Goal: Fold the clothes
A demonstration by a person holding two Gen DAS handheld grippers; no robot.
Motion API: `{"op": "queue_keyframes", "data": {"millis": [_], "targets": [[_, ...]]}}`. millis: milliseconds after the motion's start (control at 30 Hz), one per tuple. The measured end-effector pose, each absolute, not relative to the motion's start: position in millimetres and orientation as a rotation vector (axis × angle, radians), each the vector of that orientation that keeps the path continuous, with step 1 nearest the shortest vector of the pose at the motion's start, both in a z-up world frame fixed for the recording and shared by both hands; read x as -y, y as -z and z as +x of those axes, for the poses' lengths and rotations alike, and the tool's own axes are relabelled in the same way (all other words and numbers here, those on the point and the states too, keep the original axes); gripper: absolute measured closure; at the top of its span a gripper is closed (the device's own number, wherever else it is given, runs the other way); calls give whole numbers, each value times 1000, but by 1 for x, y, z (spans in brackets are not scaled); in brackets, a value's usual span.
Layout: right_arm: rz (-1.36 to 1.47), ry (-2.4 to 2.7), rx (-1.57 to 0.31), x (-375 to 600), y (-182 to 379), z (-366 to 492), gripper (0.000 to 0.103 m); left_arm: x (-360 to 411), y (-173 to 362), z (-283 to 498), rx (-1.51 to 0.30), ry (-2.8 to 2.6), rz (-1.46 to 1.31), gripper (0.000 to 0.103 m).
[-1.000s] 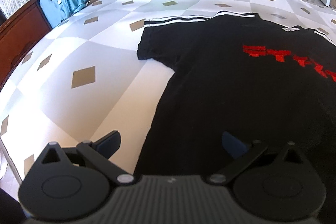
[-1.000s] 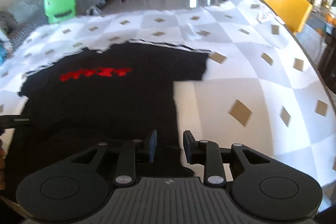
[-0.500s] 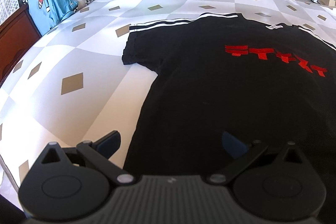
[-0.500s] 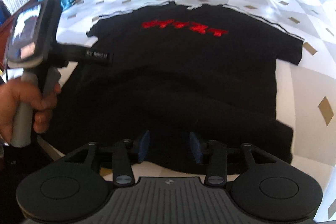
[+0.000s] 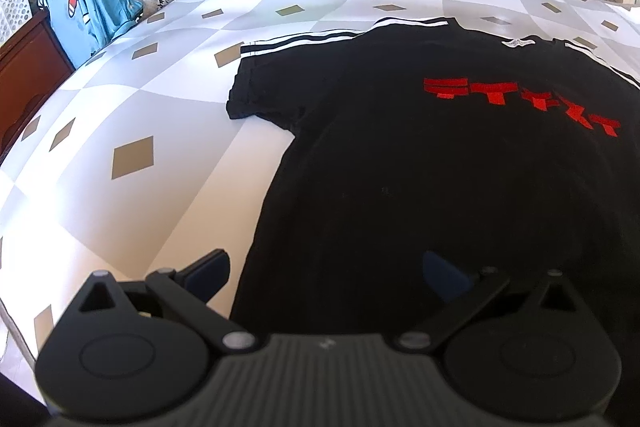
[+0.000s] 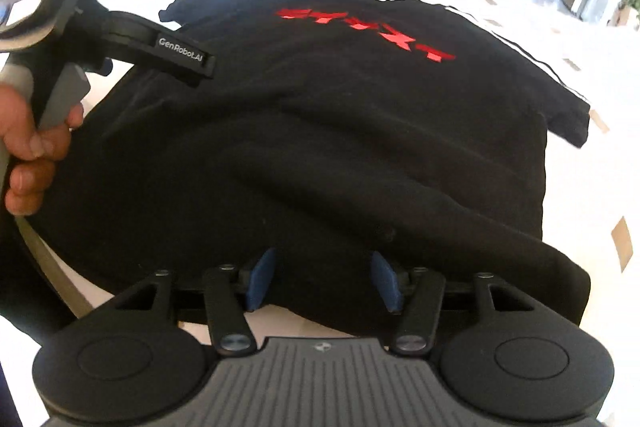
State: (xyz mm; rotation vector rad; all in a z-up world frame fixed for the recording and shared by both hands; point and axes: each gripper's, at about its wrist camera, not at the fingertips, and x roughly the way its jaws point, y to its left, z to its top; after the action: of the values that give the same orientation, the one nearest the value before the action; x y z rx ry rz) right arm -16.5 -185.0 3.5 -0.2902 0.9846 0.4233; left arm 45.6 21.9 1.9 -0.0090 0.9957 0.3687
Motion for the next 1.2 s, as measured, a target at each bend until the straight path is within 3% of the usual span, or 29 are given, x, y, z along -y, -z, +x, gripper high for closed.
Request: {"op": "queue_keyframes", "data": {"millis": [67,133,267,667,733,933,1200], "targets": [[-290,-418,-987,185,-4,-16,62,-23,-2,45,-997,-373,-8,0],[-308,-418,-988,186,-5,-16,80,-25,-1,45,-998,-379,-11,0],[-332,-438,-1021,184,-7,-21,92,-30,-2,45,-1002,-392,-26,0],[-269,-614,-1143,190,-16,-45,91,-33,-3,43,-1013,-401,-26,0],[-243,-603,-1116,193,-20,-44,82,-33,-3,43,-1013,-403,-25,0],[-131,-603,-1006,190,-31,-32,70,-34,-3,44,-1013,-400,-29,0],[-170,-630,-971,162,-20,-21,67,-36,-6,43,-1003,-389,-24,0]]}}
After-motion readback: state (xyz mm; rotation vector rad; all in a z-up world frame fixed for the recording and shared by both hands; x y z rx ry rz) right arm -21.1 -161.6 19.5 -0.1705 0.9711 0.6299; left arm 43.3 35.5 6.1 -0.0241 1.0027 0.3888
